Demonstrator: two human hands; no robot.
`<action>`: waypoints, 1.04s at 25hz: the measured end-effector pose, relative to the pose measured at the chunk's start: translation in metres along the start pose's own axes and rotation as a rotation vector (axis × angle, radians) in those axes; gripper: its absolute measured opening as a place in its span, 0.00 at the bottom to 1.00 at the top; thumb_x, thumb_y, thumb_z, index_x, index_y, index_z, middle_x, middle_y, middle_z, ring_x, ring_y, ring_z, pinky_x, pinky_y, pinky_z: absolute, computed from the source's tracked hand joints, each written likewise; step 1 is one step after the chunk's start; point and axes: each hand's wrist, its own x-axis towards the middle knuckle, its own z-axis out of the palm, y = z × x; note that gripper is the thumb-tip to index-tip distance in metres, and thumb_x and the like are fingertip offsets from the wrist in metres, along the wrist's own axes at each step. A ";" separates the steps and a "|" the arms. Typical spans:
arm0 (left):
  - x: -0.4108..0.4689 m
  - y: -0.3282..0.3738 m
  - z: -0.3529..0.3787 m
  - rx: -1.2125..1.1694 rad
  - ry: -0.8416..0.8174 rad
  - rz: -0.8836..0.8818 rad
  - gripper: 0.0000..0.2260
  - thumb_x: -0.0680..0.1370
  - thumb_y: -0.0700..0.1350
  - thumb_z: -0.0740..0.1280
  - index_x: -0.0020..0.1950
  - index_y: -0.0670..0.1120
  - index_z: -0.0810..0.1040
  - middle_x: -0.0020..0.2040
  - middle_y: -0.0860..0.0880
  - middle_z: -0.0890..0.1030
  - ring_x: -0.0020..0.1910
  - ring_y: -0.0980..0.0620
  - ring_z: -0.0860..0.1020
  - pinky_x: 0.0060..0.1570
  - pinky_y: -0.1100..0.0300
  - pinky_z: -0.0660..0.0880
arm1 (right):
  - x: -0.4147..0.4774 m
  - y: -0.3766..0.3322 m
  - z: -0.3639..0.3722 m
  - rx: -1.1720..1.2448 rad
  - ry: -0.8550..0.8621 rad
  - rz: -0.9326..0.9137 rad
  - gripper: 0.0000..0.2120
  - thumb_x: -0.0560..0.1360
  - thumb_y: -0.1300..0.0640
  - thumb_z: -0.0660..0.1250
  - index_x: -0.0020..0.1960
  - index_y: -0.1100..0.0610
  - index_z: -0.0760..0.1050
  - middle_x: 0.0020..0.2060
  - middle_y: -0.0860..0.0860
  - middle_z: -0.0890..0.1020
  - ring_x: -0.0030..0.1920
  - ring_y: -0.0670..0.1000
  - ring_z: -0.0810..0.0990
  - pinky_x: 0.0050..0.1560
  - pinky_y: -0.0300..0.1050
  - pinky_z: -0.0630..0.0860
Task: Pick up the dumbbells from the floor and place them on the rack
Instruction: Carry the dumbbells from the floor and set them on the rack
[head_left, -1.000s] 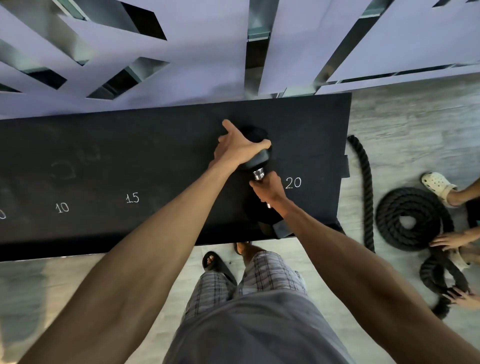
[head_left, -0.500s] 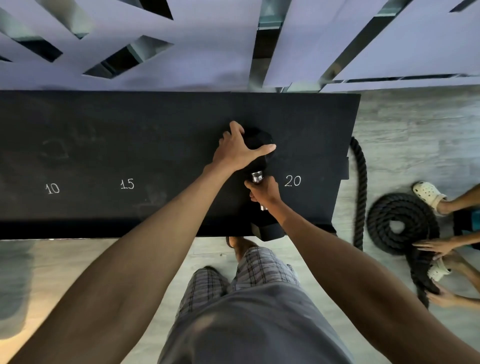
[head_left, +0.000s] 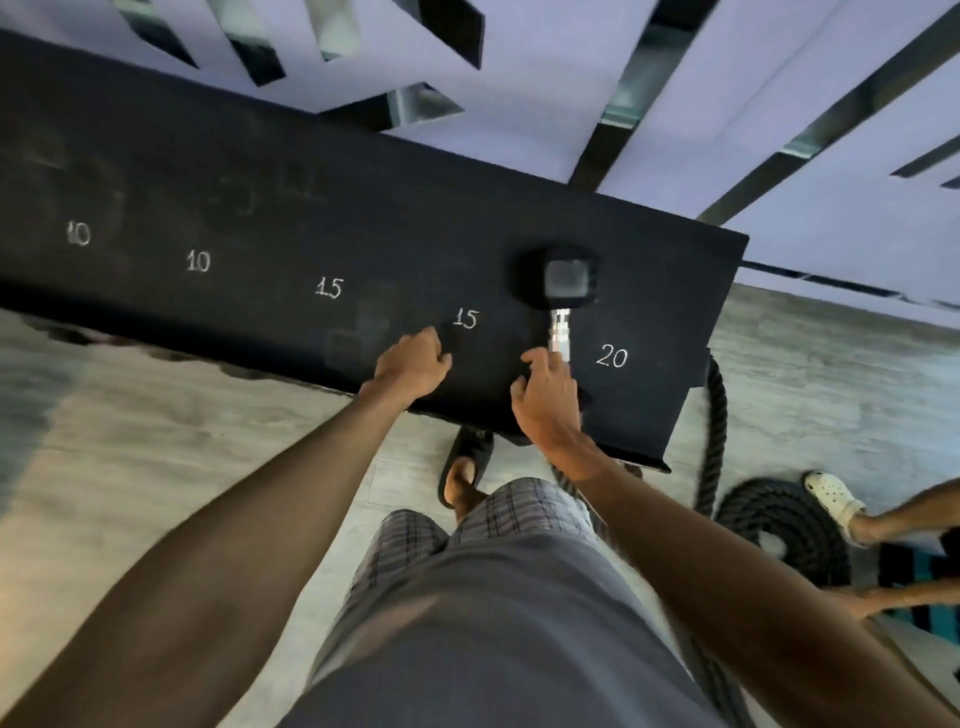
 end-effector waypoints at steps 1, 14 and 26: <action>-0.021 -0.021 0.009 -0.017 0.005 -0.036 0.13 0.80 0.52 0.63 0.58 0.45 0.75 0.57 0.42 0.80 0.56 0.40 0.79 0.55 0.47 0.77 | -0.010 -0.007 0.008 0.008 -0.094 -0.036 0.12 0.76 0.59 0.60 0.59 0.57 0.72 0.54 0.56 0.77 0.52 0.57 0.77 0.54 0.55 0.76; -0.396 -0.305 0.220 -0.574 0.133 -0.604 0.15 0.80 0.50 0.63 0.60 0.40 0.73 0.51 0.38 0.80 0.55 0.38 0.80 0.52 0.49 0.75 | -0.258 -0.183 0.176 -0.554 -0.891 -0.724 0.13 0.78 0.54 0.60 0.57 0.59 0.76 0.56 0.58 0.82 0.56 0.59 0.80 0.57 0.51 0.77; -0.583 -0.363 0.353 -1.295 0.415 -1.106 0.10 0.80 0.47 0.62 0.52 0.40 0.74 0.49 0.39 0.80 0.44 0.44 0.79 0.44 0.54 0.76 | -0.466 -0.319 0.317 -1.053 -1.114 -1.379 0.10 0.76 0.59 0.61 0.53 0.61 0.77 0.51 0.59 0.83 0.53 0.59 0.80 0.52 0.50 0.76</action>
